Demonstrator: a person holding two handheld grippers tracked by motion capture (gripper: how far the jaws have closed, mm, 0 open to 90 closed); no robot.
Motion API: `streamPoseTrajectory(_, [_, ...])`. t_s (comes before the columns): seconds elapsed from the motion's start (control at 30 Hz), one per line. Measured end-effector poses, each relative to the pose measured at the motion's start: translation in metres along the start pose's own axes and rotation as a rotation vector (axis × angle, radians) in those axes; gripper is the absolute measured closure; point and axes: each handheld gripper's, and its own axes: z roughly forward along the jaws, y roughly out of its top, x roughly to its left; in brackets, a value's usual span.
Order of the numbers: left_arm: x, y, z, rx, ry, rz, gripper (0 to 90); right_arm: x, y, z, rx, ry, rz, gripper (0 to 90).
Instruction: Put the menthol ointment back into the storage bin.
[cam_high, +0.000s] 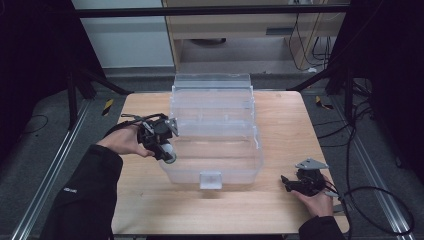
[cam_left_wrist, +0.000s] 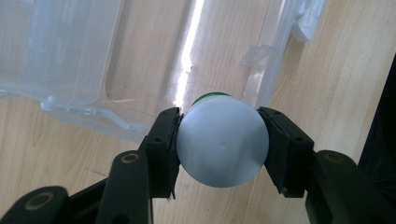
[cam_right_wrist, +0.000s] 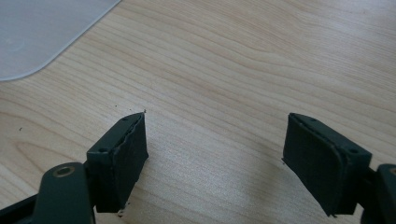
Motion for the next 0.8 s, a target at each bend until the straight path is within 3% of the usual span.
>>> streamPoseTrajectory(0.8, [0.006,-0.003,0.035,0.038,-0.036,-0.022,50.2,0.001,-0.001,0.002,0.010,0.001,-0.014,21.7])
